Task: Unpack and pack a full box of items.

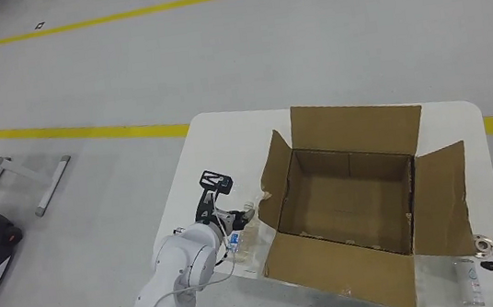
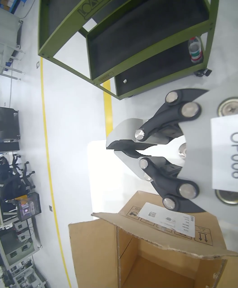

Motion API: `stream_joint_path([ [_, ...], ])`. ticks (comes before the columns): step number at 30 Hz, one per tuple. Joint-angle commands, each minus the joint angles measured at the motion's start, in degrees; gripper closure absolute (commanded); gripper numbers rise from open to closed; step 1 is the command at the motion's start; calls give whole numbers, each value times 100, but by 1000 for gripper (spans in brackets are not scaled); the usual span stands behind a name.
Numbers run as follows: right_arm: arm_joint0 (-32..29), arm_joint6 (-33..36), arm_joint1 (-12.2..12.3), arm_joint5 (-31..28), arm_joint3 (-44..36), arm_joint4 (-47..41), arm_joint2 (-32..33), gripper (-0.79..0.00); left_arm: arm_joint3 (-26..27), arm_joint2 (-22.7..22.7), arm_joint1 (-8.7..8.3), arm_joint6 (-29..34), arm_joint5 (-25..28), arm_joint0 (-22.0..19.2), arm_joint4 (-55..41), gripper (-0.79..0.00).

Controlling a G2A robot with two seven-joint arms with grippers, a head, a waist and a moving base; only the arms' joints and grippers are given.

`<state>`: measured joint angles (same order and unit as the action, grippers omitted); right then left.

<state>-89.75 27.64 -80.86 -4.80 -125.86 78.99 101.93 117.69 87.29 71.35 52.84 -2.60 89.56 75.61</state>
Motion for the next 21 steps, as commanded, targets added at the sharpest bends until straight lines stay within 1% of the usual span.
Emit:
stream_joint_path([
  [1,-78,-444,-3,-34,45,-178,-11,0,0,0,0,0,0,0,0,-785],
  [3,-146,-866,3,-180,53,-333,36,0,0,0,0,0,0,0,0,-785],
  [6,-264,-1438,27,-558,71,-507,170,0,0,0,0,0,0,0,0,-785],
  [8,-336,-1743,43,-784,93,-617,253,0,-98,-5,-3,-81,21,66,36,-785],
  [10,-388,-1961,57,-952,113,-716,332,0,-149,10,-10,-14,48,100,109,-785],
  [13,-388,-1961,57,-952,113,-716,332,0,-219,-45,-16,165,56,122,245,-785],
  [19,-388,-1961,57,-952,113,-716,332,0,-191,-211,-13,630,112,144,226,-785],
  [21,-388,-1961,57,-952,113,-716,332,0,-201,-171,1,899,74,156,-296,-785],
])
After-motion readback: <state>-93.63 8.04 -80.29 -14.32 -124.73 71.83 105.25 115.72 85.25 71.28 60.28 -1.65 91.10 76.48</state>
